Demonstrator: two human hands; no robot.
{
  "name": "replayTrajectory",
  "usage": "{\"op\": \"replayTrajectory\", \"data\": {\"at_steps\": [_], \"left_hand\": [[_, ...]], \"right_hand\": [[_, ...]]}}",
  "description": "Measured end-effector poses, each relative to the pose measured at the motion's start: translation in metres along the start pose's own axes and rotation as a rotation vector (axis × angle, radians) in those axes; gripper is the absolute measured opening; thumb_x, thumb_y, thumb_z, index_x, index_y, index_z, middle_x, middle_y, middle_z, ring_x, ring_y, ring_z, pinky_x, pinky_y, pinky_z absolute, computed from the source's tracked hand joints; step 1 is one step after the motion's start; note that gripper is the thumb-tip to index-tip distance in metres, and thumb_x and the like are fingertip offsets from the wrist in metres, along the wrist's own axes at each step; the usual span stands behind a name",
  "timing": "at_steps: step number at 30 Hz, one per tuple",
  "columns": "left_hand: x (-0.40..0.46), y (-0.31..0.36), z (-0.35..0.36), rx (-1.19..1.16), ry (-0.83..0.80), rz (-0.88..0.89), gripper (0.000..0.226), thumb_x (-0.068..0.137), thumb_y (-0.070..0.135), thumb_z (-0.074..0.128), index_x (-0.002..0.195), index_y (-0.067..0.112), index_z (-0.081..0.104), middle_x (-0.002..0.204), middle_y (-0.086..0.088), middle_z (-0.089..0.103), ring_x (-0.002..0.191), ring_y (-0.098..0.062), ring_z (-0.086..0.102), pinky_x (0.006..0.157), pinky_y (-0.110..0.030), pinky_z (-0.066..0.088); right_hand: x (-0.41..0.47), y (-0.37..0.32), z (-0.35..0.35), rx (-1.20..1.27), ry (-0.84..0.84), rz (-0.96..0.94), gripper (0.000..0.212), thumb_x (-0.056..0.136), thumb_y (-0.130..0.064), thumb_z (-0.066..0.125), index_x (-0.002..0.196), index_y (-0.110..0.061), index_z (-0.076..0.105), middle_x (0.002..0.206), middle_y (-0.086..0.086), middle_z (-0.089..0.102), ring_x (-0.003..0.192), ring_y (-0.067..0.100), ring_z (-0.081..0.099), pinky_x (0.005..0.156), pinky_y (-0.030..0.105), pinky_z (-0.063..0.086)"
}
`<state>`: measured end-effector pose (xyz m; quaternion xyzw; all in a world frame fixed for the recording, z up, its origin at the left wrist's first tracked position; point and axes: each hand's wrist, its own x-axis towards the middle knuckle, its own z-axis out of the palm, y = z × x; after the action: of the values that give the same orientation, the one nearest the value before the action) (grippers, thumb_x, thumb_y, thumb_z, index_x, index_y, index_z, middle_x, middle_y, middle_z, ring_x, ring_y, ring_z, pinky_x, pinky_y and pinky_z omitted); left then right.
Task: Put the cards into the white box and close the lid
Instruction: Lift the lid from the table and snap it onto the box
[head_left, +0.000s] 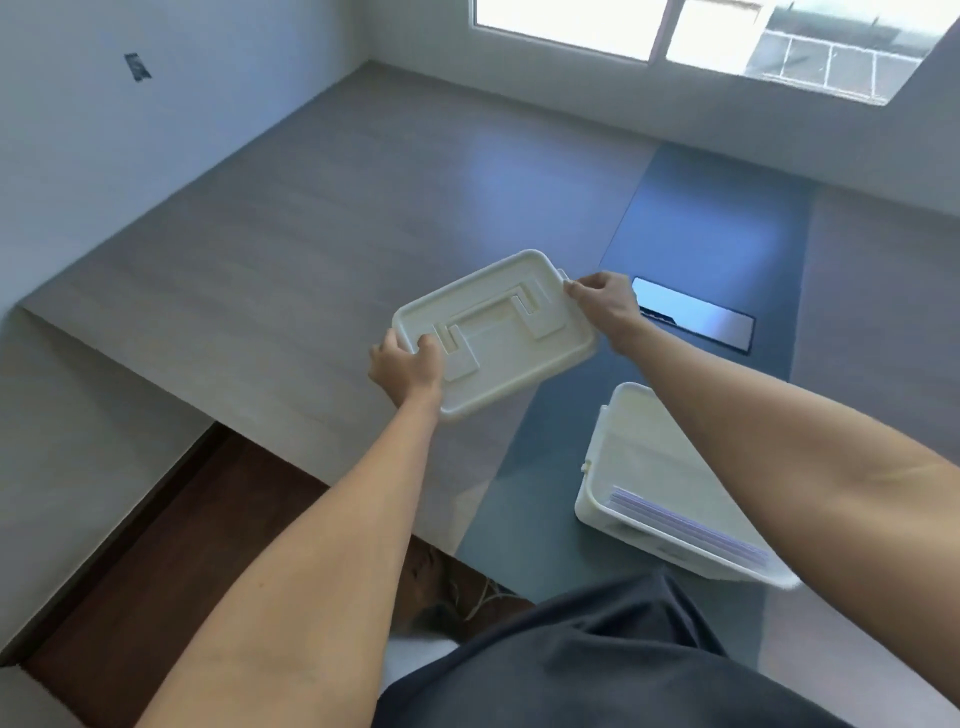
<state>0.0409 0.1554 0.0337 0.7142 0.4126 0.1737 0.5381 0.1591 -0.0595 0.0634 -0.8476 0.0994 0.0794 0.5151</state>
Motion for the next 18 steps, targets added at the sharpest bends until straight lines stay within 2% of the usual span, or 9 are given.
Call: {"op": "replayTrajectory", "data": {"at_steps": [2, 4, 6, 8, 10, 12, 14, 16, 18], "left_hand": [[-0.015, 0.015, 0.011, -0.001, -0.047, 0.054, 0.016, 0.065, 0.027, 0.046, 0.065, 0.013, 0.039, 0.097, -0.023, 0.058, 0.094, -0.042, 0.056, 0.081, -0.044, 0.049], [-0.029, 0.026, 0.02, -0.029, -0.082, 0.088, 0.02, 0.068, 0.021, 0.047, 0.059, 0.02, 0.029, 0.082, -0.022, 0.053, 0.083, -0.04, 0.055, 0.07, -0.044, 0.046], [-0.045, 0.038, 0.029, -0.044, -0.13, 0.118, 0.03, 0.075, 0.015, 0.048, 0.057, 0.021, 0.024, 0.065, -0.003, 0.038, 0.059, -0.028, 0.039, 0.06, -0.038, 0.033], [-0.064, 0.049, 0.042, -0.045, -0.195, 0.152, 0.035, 0.08, 0.012, 0.048, 0.056, 0.018, 0.023, 0.059, 0.005, 0.029, 0.052, -0.016, 0.024, 0.06, -0.029, 0.025], [-0.077, 0.055, 0.052, -0.044, -0.265, 0.176, 0.026, 0.08, 0.012, 0.048, 0.056, 0.016, 0.036, 0.057, 0.002, 0.037, 0.055, -0.023, 0.029, 0.059, -0.03, 0.031], [-0.089, 0.056, 0.065, -0.046, -0.34, 0.192, 0.015, 0.083, 0.016, 0.053, 0.074, 0.012, 0.064, 0.075, -0.006, 0.067, 0.072, -0.033, 0.053, 0.071, -0.032, 0.05], [-0.101, 0.054, 0.074, -0.033, -0.39, 0.211, 0.012, 0.087, 0.016, 0.055, 0.082, 0.017, 0.066, 0.088, -0.006, 0.071, 0.079, -0.025, 0.06, 0.083, -0.029, 0.051], [-0.116, 0.049, 0.081, -0.025, -0.422, 0.249, 0.018, 0.09, 0.014, 0.054, 0.078, 0.024, 0.062, 0.083, -0.003, 0.064, 0.08, -0.016, 0.055, 0.081, -0.025, 0.047], [-0.129, 0.04, 0.086, -0.005, -0.462, 0.255, 0.016, 0.092, 0.014, 0.055, 0.091, 0.022, 0.069, 0.09, 0.004, 0.065, 0.086, -0.014, 0.058, 0.086, -0.024, 0.048]], "right_hand": [[-0.007, 0.003, -0.032, 0.046, 0.062, 0.012, 0.035, 0.081, -0.048, 0.07, 0.094, -0.016, 0.069, 0.097, 0.0, 0.068, 0.09, 0.019, 0.063, 0.079, 0.032, 0.051], [-0.016, 0.01, -0.06, 0.083, 0.112, 0.032, 0.037, 0.074, -0.054, 0.073, 0.081, -0.018, 0.065, 0.088, -0.002, 0.067, 0.082, 0.019, 0.063, 0.077, 0.034, 0.054], [-0.027, 0.022, -0.089, 0.116, 0.149, 0.054, 0.034, 0.073, -0.05, 0.076, 0.074, -0.018, 0.064, 0.086, 0.0, 0.068, 0.079, 0.019, 0.063, 0.081, 0.037, 0.057], [-0.043, 0.041, -0.123, 0.149, 0.208, 0.08, 0.029, 0.075, -0.042, 0.078, 0.071, -0.016, 0.064, 0.088, 0.004, 0.068, 0.078, 0.021, 0.064, 0.082, 0.039, 0.058], [-0.056, 0.059, -0.15, 0.178, 0.25, 0.107, 0.028, 0.075, -0.037, 0.081, 0.074, -0.012, 0.067, 0.088, 0.007, 0.069, 0.075, 0.021, 0.065, 0.072, 0.036, 0.061], [-0.072, 0.079, -0.175, 0.196, 0.277, 0.125, 0.033, 0.078, -0.033, 0.081, 0.088, -0.003, 0.071, 0.09, 0.011, 0.07, 0.073, 0.019, 0.064, 0.059, 0.028, 0.057], [-0.088, 0.097, -0.191, 0.207, 0.292, 0.15, 0.039, 0.078, -0.032, 0.082, 0.095, 0.001, 0.072, 0.09, 0.014, 0.071, 0.074, 0.021, 0.064, 0.065, 0.031, 0.059], [-0.105, 0.118, -0.203, 0.21, 0.304, 0.185, 0.033, 0.076, -0.033, 0.084, 0.086, -0.004, 0.072, 0.089, 0.015, 0.072, 0.072, 0.022, 0.063, 0.075, 0.037, 0.059], [-0.122, 0.138, -0.211, 0.218, 0.312, 0.218, 0.03, 0.074, -0.033, 0.085, 0.081, -0.007, 0.072, 0.088, 0.016, 0.074, 0.07, 0.021, 0.062, 0.075, 0.037, 0.057]]}}
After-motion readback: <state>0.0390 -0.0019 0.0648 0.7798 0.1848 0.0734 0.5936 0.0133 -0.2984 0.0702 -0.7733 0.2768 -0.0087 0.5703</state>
